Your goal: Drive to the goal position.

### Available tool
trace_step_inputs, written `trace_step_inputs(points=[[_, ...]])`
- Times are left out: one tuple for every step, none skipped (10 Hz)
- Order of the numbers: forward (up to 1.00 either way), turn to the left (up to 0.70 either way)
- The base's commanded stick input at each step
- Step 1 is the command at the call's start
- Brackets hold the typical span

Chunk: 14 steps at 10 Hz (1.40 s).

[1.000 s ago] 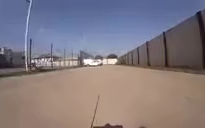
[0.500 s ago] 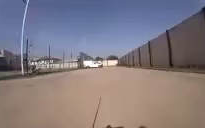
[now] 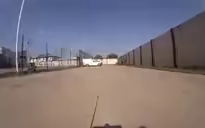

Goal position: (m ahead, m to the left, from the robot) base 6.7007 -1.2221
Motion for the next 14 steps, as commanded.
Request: trace_step_inputs(points=[[1.00, 0.00], [1.00, 0.00], [1.00, 0.00], [1.00, 0.00], [1.00, 0.00], [1.00, 0.00], [1.00, 0.00], [1.00, 0.00], [1.00, 0.00], [1.00, 0.00], [1.00, 0.00], [1.00, 0.00], [1.00, 0.00], [1.00, 0.00]])
